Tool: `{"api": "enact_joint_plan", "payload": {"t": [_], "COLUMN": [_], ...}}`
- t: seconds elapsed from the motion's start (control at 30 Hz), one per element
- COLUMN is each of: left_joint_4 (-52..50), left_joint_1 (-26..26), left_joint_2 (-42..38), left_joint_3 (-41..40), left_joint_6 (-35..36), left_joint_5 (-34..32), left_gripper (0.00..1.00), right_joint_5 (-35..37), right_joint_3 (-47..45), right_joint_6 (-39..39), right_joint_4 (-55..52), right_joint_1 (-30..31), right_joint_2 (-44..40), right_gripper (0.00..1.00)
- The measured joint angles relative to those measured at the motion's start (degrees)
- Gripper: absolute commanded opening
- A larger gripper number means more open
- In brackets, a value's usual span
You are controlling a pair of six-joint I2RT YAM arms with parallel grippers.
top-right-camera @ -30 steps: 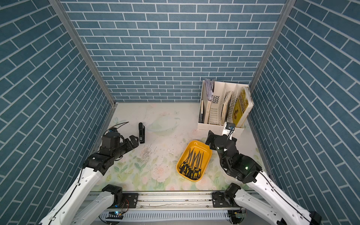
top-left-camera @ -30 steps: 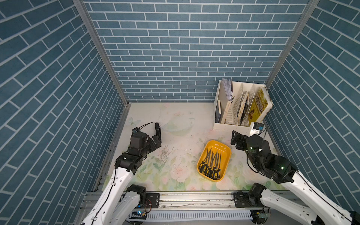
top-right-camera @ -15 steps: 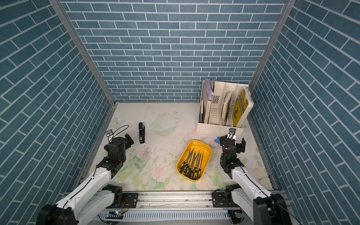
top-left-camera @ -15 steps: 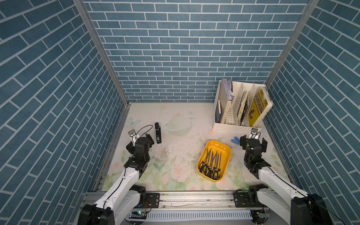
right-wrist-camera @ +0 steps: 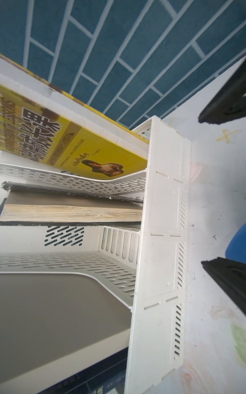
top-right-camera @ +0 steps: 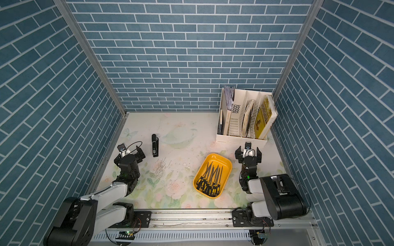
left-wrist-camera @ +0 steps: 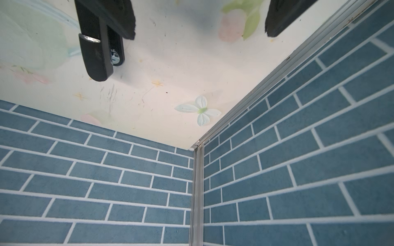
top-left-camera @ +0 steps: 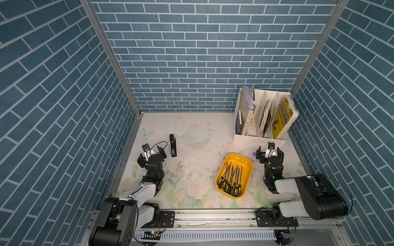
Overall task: Put the file tool into the storage box
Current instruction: Reset both arms
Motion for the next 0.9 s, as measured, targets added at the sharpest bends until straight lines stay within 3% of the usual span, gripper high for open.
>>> {"api": "enact_joint_plan", "payload": {"t": [0.37, 0.9], "left_joint_4": [18.64, 24.3], "left_joint_1": [4.09, 4.17], "left_joint_2": [16.87, 18.18], "left_joint_3": [0.81, 0.79], "left_joint_6": [5.31, 7.17], "left_joint_5": [10.47, 14.21], "left_gripper": [1.0, 1.0], "right_joint_5": [-8.48, -11.65], "right_joint_3": [1.07, 2.14], "right_joint_6": [1.11, 1.9], "right_joint_4": [5.29, 5.25], "right_joint_1": [-5.73, -6.82], "right_joint_2": [5.2, 5.29], "right_gripper": [1.0, 1.0]}}
